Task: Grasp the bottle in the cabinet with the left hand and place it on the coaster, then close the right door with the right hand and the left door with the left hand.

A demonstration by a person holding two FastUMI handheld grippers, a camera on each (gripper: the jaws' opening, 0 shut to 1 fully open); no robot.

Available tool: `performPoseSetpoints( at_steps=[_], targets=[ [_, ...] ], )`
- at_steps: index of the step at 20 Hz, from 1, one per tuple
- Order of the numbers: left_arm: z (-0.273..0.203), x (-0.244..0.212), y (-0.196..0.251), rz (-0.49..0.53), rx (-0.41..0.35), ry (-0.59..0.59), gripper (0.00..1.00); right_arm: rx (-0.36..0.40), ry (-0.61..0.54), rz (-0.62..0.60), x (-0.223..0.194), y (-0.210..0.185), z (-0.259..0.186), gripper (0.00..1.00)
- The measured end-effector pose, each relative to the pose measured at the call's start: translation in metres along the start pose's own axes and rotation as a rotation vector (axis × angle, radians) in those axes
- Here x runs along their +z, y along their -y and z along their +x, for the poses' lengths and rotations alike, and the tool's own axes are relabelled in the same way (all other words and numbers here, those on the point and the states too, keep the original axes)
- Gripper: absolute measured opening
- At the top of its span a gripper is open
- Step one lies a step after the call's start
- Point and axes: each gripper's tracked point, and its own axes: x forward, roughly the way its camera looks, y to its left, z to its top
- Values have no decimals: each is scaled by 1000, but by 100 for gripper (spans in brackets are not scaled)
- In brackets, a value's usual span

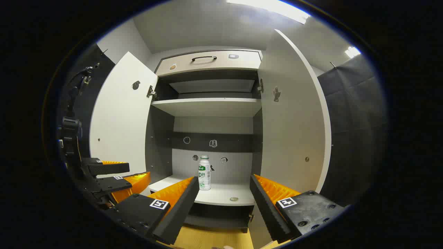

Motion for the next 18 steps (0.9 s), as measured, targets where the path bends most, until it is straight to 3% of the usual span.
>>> performPoseSetpoints(
  at_steps=[1,11,12,13,18],
  targets=[
    [1,0,0,-4,0,0,93,1,2,-3,0,0,1,98],
    [9,-3,4,-8,-12,-6,93,-1,-7,10,-2,3,6,97],
    [10,-3,5,-7,-14,-6,97,-4,-7,10,-3,4,6,98],
    [13,-3,6,-5,-13,-6,93,-5,-6,10,-3,5,7,98],
    [33,6,14,23,-40,23,92,-7,10,13,-1,6,11,98]
  ],
)
